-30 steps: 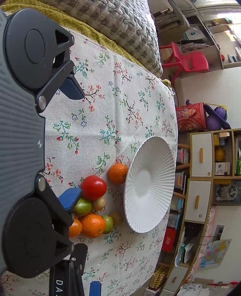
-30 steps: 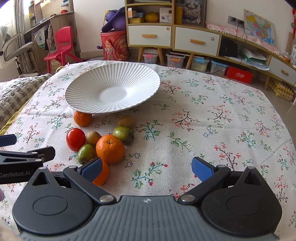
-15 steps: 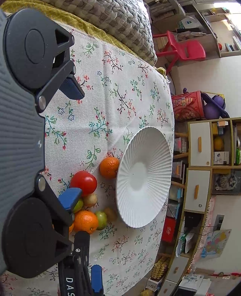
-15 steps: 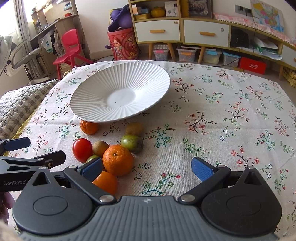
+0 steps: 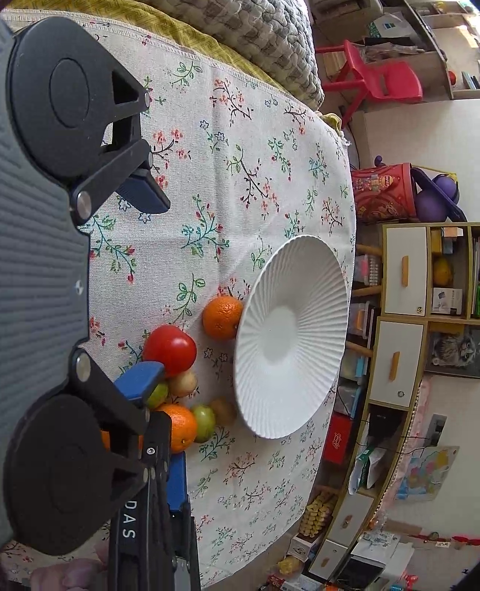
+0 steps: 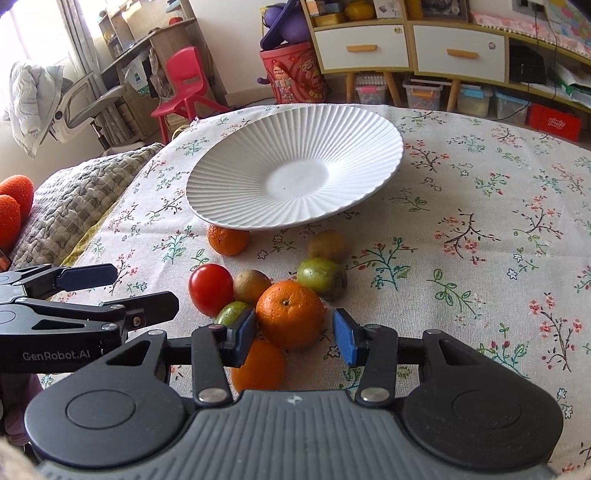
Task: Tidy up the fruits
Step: 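Grasp the red tomato with the left gripper while the right gripper grasps the large orange, then carry the red tomato and orange into the white plate and open both grippers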
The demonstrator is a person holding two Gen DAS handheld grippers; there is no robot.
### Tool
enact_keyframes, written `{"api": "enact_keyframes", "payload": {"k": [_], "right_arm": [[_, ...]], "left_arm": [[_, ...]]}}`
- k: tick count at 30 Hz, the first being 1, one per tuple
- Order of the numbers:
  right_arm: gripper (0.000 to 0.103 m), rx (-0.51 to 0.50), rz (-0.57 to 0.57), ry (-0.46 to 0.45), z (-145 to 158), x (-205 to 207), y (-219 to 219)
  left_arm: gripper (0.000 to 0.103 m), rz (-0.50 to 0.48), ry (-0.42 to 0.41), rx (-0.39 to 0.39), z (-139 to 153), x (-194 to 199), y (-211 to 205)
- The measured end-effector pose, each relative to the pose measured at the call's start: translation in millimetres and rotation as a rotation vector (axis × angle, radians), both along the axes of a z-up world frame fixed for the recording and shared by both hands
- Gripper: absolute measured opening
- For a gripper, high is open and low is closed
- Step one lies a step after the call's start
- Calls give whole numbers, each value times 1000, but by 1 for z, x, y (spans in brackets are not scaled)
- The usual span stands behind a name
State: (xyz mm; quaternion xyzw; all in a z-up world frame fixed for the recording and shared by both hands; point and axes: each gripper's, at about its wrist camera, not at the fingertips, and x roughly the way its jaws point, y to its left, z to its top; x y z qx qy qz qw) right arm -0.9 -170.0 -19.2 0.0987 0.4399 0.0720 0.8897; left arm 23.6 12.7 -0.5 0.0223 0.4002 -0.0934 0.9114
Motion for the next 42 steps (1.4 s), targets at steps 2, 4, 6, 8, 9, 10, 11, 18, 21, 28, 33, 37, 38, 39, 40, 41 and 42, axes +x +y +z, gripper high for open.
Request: {"api": "enact_keyframes", "payload": {"k": [2, 4, 6, 8, 9, 10, 11, 18, 21, 28, 33, 37, 38, 39, 40, 41, 42], "right_arm": [[37, 3, 7, -4, -1, 0, 1], [36, -16, 13, -6, 0, 1, 3], [36, -39, 6, -6, 2, 0, 4], [36, -49, -4, -4, 2, 0, 2], [36, -49, -10, -3, 3, 0, 1], [36, -49, -17, -1, 3, 0, -1], [36, -48, -22, 0, 3, -1, -2], [36, -43, -42, 0, 3, -1, -8], [36, -43, -44, 1, 4, -1, -8], [36, -46, -43, 0, 4, -2, -9], [36, -49, -48, -2, 5, -2, -9], [36, -46, -48, -11, 8, -3, -10], [36, -45, -47, -15, 9, -3, -10], [36, -43, -45, -20, 11, -3, -9], [36, -42, -43, -26, 13, -3, -9], [36, -41, -42, -30, 15, -3, -9], [36, -39, -41, -36, 17, -3, -9]], "left_arm": [[73, -11, 1, -15, 0, 0, 0], [71, -20, 2, -29, 0, 0, -1], [68, -28, 3, -39, -1, 1, -2], [63, -40, 4, -50, -2, 2, -4], [61, -47, 7, -56, -3, 2, -6], [57, -53, 11, -61, -3, 3, -7], [52, -60, 15, -68, -4, 3, -9], [30, -83, 46, -101, -11, 12, -18], [25, -82, 54, -121, -11, 14, -19], [24, -72, 61, -123, -13, 17, -21], [22, -66, 52, -107, -13, 18, -20], [22, -57, 52, -112, -10, 17, -16], [22, -56, 49, -114, -9, 17, -15], [22, -54, 47, -115, -8, 16, -14], [22, -53, 44, -118, -7, 16, -14], [22, -55, 40, -121, -5, 15, -14], [21, -57, 38, -124, -3, 15, -13]]}}
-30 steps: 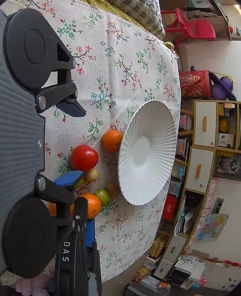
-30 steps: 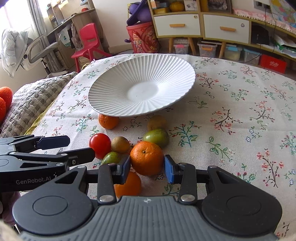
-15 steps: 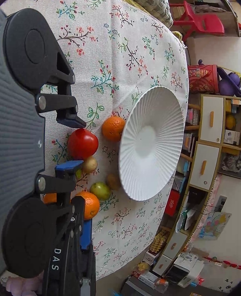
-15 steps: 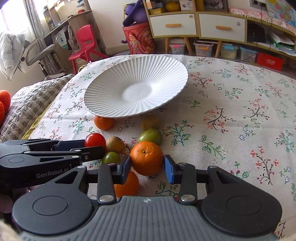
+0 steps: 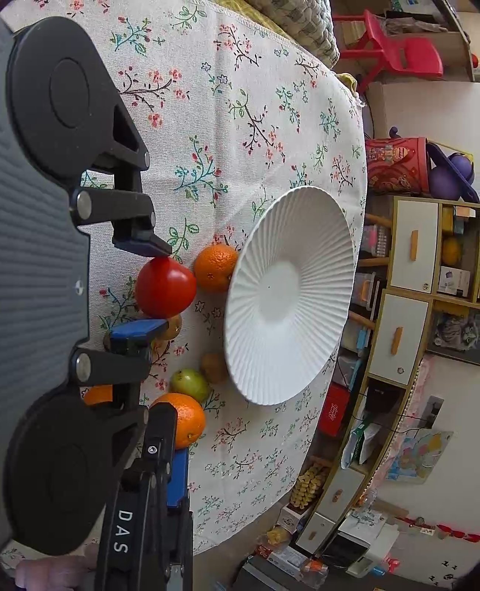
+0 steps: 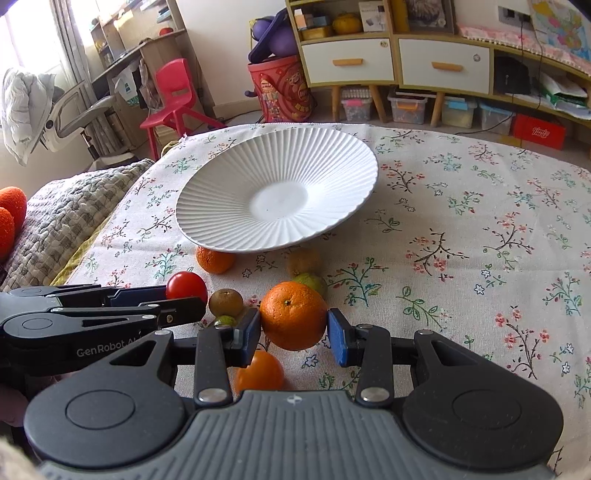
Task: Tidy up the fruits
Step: 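Carry the red tomato and orange into the white plate and open both grippers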
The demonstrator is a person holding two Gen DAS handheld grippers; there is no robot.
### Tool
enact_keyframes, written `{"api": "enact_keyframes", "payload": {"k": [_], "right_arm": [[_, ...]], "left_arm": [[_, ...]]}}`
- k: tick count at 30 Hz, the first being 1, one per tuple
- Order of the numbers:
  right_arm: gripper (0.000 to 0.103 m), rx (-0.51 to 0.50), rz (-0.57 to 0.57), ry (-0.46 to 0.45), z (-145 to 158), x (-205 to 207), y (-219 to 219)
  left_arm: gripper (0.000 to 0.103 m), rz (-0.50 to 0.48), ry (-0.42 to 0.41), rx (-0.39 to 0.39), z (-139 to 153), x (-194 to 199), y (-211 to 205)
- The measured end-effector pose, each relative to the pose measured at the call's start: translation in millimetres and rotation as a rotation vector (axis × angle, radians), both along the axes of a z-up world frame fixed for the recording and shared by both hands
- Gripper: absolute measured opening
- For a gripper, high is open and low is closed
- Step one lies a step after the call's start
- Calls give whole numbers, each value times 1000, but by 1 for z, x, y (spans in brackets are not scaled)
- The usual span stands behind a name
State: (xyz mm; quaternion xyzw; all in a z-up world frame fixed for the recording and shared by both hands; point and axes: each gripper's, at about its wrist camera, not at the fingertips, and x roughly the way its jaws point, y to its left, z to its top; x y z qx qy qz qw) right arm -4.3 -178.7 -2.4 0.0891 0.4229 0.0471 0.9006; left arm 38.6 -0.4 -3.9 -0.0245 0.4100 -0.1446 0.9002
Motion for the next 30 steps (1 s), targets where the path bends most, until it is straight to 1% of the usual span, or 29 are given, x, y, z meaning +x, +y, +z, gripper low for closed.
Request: {"api": "enact_keyframes", "payload": {"k": [7, 13, 17, 22, 25, 30], "right_arm": [[36, 5, -5, -42, 12, 4, -1], [36, -12, -3, -81, 19, 16, -4], [36, -12, 15, -97, 21, 31, -6], [36, 4, 43, -121, 17, 53, -11], [36, 2, 56, -118, 10, 63, -14], [36, -12, 52, -118, 2, 80, -17]], "left_arm": [[21, -3, -30, -10, 12, -1, 1], [21, 10, -83, 9, 24, 12, 0], [21, -21, -127, 35, 31, 27, -8], [21, -50, -143, 49, 26, 50, -12], [21, -82, -158, 62, 18, 62, -16], [22, -97, -153, 83, 7, 80, -20]]}}
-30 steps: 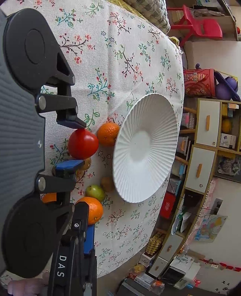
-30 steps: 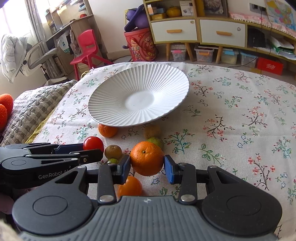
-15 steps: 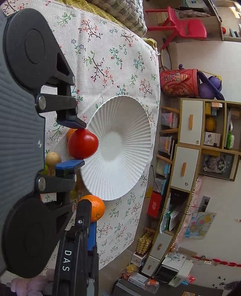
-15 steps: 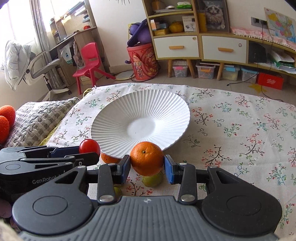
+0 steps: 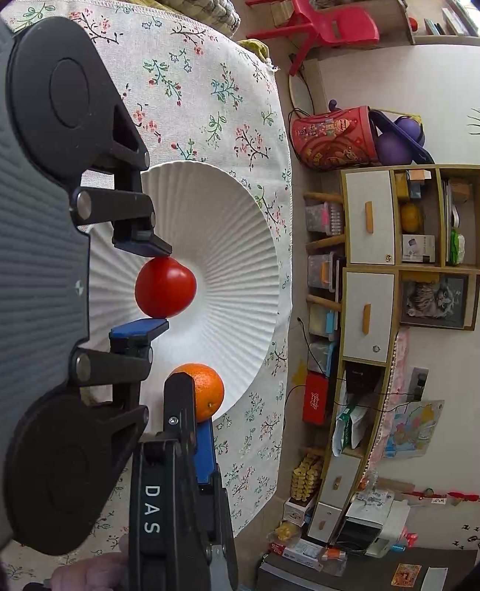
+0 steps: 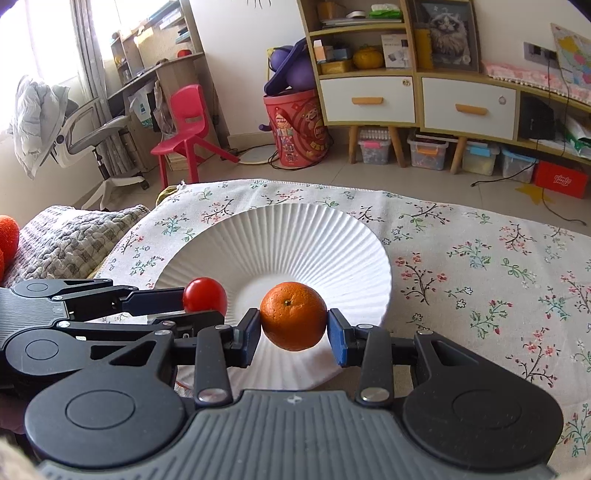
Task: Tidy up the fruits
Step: 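Carry the red tomato and orange into the white plate and open both grippers, then lift both open grippers away from the plate toward the remaining fruit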
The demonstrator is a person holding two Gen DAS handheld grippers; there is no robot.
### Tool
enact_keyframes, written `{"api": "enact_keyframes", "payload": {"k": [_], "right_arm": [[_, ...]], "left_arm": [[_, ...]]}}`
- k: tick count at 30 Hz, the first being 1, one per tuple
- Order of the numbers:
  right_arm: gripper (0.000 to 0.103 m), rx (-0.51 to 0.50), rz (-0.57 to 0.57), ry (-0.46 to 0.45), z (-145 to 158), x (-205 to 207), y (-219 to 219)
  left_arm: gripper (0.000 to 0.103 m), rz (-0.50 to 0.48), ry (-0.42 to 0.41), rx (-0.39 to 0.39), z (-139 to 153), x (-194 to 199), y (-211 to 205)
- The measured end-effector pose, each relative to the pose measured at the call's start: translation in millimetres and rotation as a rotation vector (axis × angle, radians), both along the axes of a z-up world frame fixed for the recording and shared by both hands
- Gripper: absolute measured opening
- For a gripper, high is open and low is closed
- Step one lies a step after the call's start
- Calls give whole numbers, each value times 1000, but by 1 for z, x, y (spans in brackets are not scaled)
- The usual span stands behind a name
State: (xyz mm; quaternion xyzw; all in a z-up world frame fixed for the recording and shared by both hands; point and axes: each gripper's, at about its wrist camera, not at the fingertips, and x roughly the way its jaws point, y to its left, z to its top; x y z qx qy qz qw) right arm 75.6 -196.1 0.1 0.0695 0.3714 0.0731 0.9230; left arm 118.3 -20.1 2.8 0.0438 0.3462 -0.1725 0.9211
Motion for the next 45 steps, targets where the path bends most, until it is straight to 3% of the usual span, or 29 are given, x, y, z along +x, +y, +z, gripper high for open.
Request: {"api": "enact_keyframes", "payload": {"k": [10, 22, 31, 36, 41, 45], "right_arm": [[36, -2, 18, 18, -13, 17, -4], [38, 0, 40, 21, -12, 18, -5], [57, 0, 14, -5, 5, 4, -9], [63, -8, 13, -8, 13, -7, -8], [69, -6, 10, -17, 20, -20, -7], [73, -8, 0, -24, 21, -32, -8]], "left_arm": [[22, -21, -13, 18, -10, 25, -2], [24, -29, -21, 27, -14, 25, -1], [47, -17, -23, 13, 0, 10, 4], [54, -14, -32, 12, 9, -6, 6], [68, 16, -42, 6, 16, -21, 11], [71, 42, -33, 9, 16, -31, 16]]}}
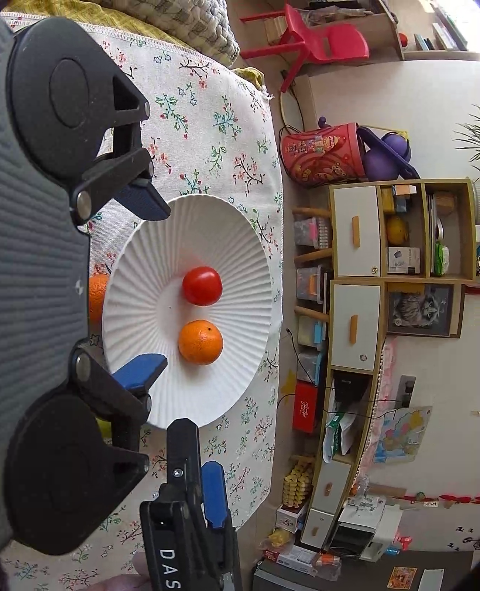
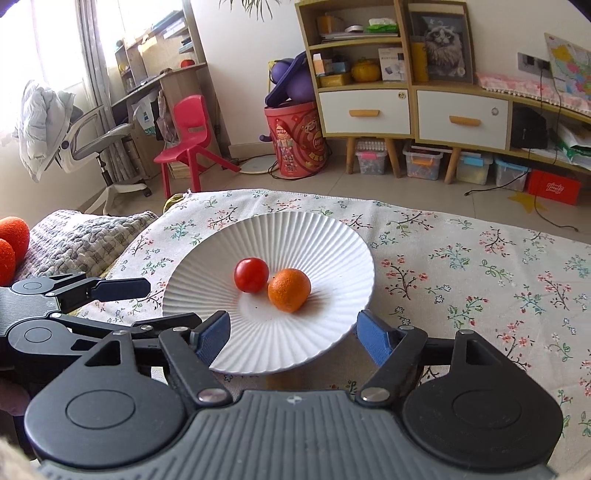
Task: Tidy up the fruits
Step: 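Lift both open grippers away from the plate toward the remaining fruit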
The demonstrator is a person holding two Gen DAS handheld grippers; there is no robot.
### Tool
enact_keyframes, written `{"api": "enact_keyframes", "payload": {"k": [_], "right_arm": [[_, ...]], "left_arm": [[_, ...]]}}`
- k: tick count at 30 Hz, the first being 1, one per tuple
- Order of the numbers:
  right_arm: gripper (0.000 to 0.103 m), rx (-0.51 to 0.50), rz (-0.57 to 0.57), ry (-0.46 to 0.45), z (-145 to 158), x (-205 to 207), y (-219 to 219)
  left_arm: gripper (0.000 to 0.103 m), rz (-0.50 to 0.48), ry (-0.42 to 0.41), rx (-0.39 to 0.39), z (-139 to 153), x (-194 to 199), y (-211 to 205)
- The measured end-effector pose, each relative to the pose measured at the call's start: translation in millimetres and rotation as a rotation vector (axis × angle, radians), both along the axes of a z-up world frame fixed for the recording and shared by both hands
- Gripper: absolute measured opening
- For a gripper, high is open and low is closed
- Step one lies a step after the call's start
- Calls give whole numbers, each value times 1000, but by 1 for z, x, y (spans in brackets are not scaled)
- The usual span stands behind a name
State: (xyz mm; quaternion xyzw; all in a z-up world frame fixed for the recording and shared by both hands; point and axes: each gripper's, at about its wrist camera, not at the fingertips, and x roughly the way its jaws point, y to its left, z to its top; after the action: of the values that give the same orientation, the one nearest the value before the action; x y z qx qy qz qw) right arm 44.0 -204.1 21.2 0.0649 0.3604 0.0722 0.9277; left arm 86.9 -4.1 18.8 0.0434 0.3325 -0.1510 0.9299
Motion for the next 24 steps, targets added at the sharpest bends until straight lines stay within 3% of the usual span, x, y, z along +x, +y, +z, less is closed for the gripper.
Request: {"api": "enact_keyframes", "payload": {"k": [3, 7, 12, 14, 24], "right_arm": [[75, -4, -12, 1, 0, -7, 0], [87, -10, -23, -5, 0, -19, 1], [95, -23, -22, -14, -2, -31, 3], [99, -26, -27, -25, -4, -36, 3], [102, -93, -50, -41, -25, -61, 7]], "left_arm": [[73, 14, 4, -1, -1, -8, 3], [77, 30, 7, -8, -2, -19, 8], [82, 51, 5, -15, -5, -31, 14], [88, 63, 0, -13, -7, -36, 16], [92, 105, -11, 29, -24, -59, 22]]}}
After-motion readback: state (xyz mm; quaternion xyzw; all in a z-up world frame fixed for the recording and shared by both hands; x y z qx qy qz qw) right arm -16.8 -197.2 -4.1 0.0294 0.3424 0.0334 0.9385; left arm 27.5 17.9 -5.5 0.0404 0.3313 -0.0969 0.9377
